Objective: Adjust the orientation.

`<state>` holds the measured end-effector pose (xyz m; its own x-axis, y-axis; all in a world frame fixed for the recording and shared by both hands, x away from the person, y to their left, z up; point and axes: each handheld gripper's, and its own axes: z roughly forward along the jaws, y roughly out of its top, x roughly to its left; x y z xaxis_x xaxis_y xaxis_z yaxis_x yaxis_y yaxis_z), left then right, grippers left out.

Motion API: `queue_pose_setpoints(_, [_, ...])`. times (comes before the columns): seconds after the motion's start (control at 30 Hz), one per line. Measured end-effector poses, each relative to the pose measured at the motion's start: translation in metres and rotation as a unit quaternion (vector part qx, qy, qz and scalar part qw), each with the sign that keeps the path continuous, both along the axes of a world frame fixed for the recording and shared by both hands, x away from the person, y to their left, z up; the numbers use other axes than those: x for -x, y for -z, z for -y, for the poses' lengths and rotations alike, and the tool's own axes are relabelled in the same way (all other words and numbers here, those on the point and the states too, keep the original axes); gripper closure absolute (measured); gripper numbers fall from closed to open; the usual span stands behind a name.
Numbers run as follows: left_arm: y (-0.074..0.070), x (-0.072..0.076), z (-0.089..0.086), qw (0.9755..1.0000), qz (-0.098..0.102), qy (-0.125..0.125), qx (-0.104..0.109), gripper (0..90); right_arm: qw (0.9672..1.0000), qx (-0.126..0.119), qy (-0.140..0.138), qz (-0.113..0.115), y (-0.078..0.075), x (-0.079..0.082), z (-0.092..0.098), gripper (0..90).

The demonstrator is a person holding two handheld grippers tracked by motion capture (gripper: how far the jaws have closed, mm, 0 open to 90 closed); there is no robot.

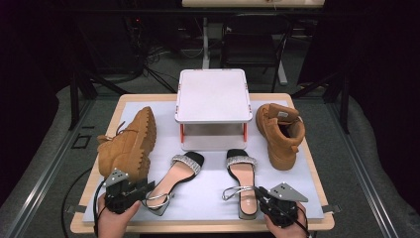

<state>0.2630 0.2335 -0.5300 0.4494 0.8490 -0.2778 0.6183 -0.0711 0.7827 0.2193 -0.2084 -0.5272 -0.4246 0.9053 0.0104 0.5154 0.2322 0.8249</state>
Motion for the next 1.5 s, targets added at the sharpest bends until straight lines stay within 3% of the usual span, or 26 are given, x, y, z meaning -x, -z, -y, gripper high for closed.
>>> queue_pose_setpoints(0.2, [0.0, 0.0, 0.0, 1.0, -0.003, 0.003, 0.001, 61.4, 0.9999, 0.008, 0.007, 0.002, 0.0, 0.001, 0.004, 86.4])
queue_pose_setpoints(0.33, [0.001, 0.0, 0.001, 1.0, -0.002, 0.002, 0.002, 61.2, 1.0, -0.001, 0.003, -0.005, 0.0, -0.002, 0.008, 86.7])
queue_pose_setpoints(0.97, [0.002, -0.002, 0.0, 1.0, -0.003, 0.004, 0.002, 61.2, 0.9992, -0.018, 0.034, -0.009, 0.001, -0.02, 0.03, 87.2])
queue_pose_setpoints(1.07, [0.001, -0.001, 0.0, 1.0, 0.0, 0.002, 0.007, 61.2, 0.999, -0.024, 0.035, -0.011, 0.002, -0.027, 0.036, 87.2])
queue_pose_setpoints(1.17, [0.001, -0.001, -0.001, 1.0, 0.002, 0.004, 0.007, 61.2, 0.9977, -0.048, 0.042, -0.021, 0.003, -0.031, 0.042, 87.2])
queue_pose_setpoints(1.37, [0.0, -0.001, -0.001, 1.0, 0.007, 0.001, 0.006, 61.2, 0.998, -0.045, 0.039, -0.021, 0.003, -0.031, 0.043, 87.2])
queue_pose_setpoints(1.5, [0.002, -0.001, -0.002, 0.9999, 0.005, -0.003, 0.011, 61.1, 0.9974, -0.055, 0.038, -0.026, 0.004, -0.032, 0.046, 86.8])
